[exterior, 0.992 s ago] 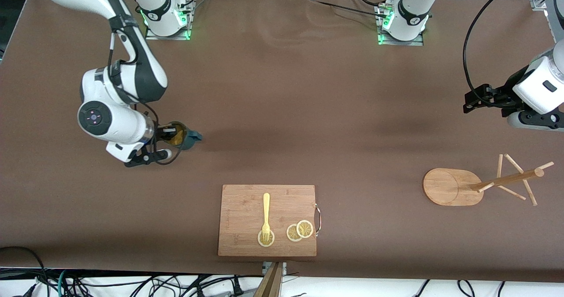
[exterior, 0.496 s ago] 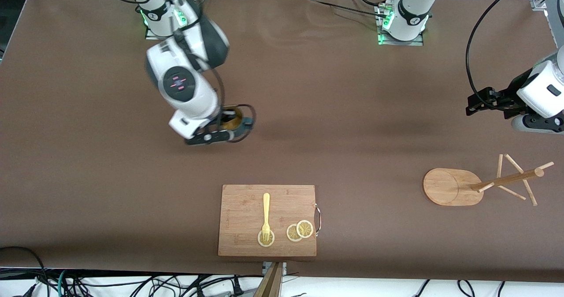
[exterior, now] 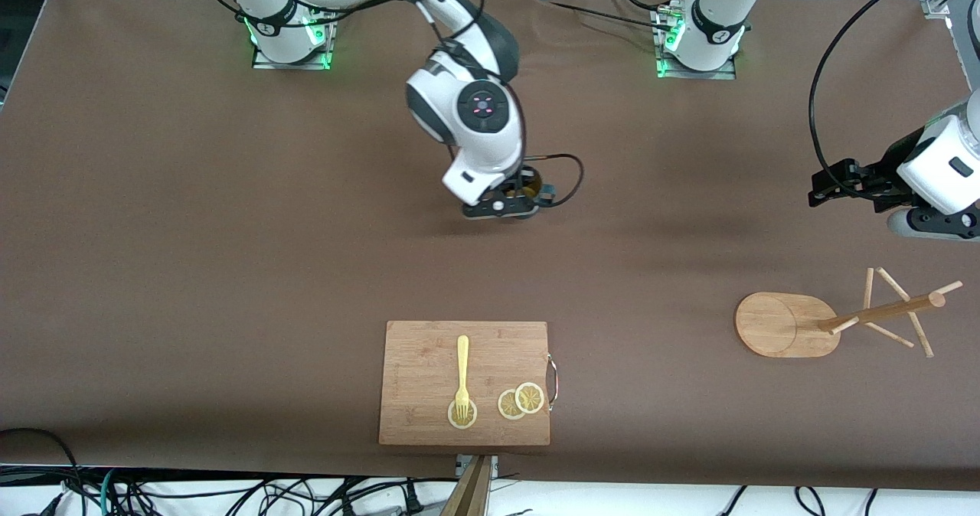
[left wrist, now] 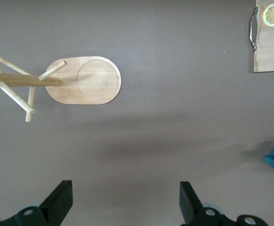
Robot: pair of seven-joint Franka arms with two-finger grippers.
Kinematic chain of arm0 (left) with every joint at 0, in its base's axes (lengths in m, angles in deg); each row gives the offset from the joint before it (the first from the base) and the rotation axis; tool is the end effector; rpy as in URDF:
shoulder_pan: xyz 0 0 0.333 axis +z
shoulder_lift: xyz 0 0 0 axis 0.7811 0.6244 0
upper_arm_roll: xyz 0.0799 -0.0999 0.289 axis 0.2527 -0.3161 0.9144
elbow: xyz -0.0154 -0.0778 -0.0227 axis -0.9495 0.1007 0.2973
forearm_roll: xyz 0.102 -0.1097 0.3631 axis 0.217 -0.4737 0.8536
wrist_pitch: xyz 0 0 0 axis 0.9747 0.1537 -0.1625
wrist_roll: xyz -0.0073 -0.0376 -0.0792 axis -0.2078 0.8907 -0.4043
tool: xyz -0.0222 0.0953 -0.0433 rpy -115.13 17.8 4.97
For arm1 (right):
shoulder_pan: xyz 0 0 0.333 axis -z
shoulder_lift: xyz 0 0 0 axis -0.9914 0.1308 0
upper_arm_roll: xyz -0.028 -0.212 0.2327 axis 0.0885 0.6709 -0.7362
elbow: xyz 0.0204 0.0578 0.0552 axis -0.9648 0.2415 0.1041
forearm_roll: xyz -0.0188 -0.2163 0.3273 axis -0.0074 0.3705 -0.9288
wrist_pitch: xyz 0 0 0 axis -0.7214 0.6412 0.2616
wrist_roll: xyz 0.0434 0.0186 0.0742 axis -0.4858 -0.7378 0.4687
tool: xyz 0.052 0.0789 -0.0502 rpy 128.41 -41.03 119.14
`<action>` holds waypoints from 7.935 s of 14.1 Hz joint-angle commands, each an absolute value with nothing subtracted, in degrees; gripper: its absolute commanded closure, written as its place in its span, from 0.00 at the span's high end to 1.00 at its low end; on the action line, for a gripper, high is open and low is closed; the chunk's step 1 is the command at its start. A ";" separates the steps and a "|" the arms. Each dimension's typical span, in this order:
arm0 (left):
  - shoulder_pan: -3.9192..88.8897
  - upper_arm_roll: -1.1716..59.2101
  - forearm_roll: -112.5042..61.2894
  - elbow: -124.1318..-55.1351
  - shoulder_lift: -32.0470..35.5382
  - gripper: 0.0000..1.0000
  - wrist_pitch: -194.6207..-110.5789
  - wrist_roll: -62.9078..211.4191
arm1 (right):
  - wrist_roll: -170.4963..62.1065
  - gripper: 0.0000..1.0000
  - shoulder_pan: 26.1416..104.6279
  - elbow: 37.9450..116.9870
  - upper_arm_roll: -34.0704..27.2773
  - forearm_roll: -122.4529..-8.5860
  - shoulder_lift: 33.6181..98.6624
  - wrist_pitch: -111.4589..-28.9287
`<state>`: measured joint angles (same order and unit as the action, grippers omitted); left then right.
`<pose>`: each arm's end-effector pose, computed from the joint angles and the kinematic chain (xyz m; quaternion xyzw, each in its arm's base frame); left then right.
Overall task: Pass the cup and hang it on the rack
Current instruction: 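Carry the teal mug to mid-table with the right gripper while the left gripper approaches, then set the mug down and withdraw the right gripper, then lower the left gripper onto the mug handle and grasp it, then lift the mug by its handle with the left gripper toward the rack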
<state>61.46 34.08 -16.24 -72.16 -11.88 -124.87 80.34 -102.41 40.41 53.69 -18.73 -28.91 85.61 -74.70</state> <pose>0.6124 -0.0181 0.5689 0.9987 -0.0222 -0.0405 0.0193 0.4827 0.5680 0.3020 -0.9966 -0.0510 0.0304 0.0566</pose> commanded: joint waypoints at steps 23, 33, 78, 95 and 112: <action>59.53 33.81 -23.03 -81.40 -7.79 1.00 -126.46 124.61 | -99.04 0.47 37.40 49.20 -17.63 -27.00 92.17 -77.71; 58.49 33.72 -37.53 -100.30 -12.01 1.00 -148.54 160.12 | -98.60 1.00 50.56 49.64 -11.33 -36.40 71.70 -55.94; 43.71 17.72 -50.10 -126.68 -3.66 0.29 -203.04 175.63 | -62.13 1.00 72.38 66.51 -5.15 -28.23 47.77 -40.88; 61.71 18.43 -56.77 -120.97 -14.55 0.00 -171.36 167.20 | -62.21 1.00 72.20 66.42 -5.24 -28.59 47.69 -40.88; 81.50 39.08 -61.88 -104.79 -15.18 0.00 -114.37 144.25 | -62.22 1.00 72.29 66.42 -5.24 -28.67 47.69 -41.23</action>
